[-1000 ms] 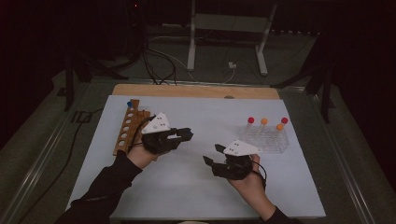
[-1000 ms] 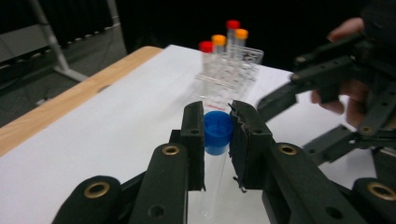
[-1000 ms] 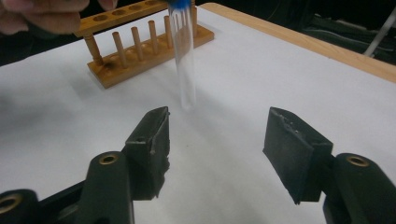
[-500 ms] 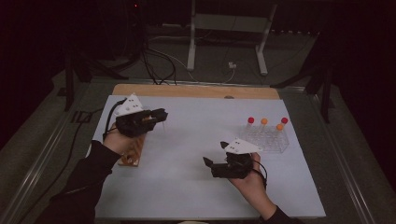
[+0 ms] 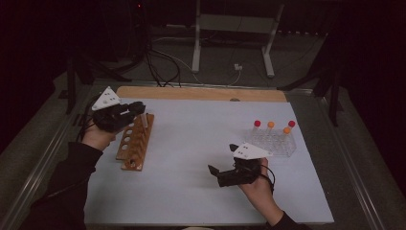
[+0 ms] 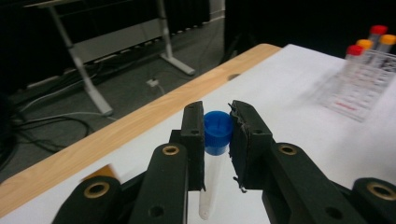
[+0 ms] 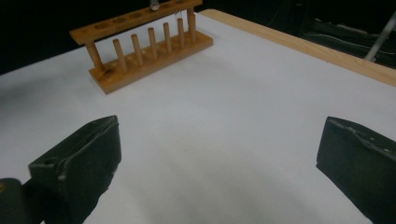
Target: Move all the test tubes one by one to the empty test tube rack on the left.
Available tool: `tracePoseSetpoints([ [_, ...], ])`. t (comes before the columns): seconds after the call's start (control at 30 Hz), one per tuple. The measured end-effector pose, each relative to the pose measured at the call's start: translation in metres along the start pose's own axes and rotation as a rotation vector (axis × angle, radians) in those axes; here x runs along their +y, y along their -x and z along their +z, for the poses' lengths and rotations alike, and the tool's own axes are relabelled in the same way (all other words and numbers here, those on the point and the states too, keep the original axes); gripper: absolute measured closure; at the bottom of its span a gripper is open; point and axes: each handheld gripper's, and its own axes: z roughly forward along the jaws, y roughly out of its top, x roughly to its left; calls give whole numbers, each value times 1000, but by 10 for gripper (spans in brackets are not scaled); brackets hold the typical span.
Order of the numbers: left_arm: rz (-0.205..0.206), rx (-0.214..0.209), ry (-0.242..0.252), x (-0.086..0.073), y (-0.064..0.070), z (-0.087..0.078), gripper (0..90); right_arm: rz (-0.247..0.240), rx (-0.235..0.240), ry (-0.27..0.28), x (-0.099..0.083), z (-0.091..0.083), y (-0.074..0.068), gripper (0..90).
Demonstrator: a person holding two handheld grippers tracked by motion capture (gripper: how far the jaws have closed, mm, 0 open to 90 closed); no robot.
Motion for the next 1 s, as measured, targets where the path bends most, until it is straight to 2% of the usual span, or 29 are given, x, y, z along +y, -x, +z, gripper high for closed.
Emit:
tracePoseSetpoints([
  [0.23,-32,62,7,-4,-23,-4,773,-2,-1,-1,0,0,1,0],
  [0.5,-44,120,-11,-13,-38,6,773,-12,-2,11,0,-2,-1,0],
  [0.57,-65,121,-15,-16,-42,10,773,-13,-5,12,0,-2,-1,0],
  [0.6,-55,132,-22,-17,-43,12,773,-12,-1,12,0,-2,0,0],
  [0.7,-60,144,-33,-22,-46,17,773,-13,0,14,0,-3,-1,0],
  [0.8,-79,144,-40,-28,-48,21,773,-12,1,16,0,-3,0,0],
  [1.0,-93,143,-63,-40,-49,29,773,-9,7,16,0,-3,0,0],
])
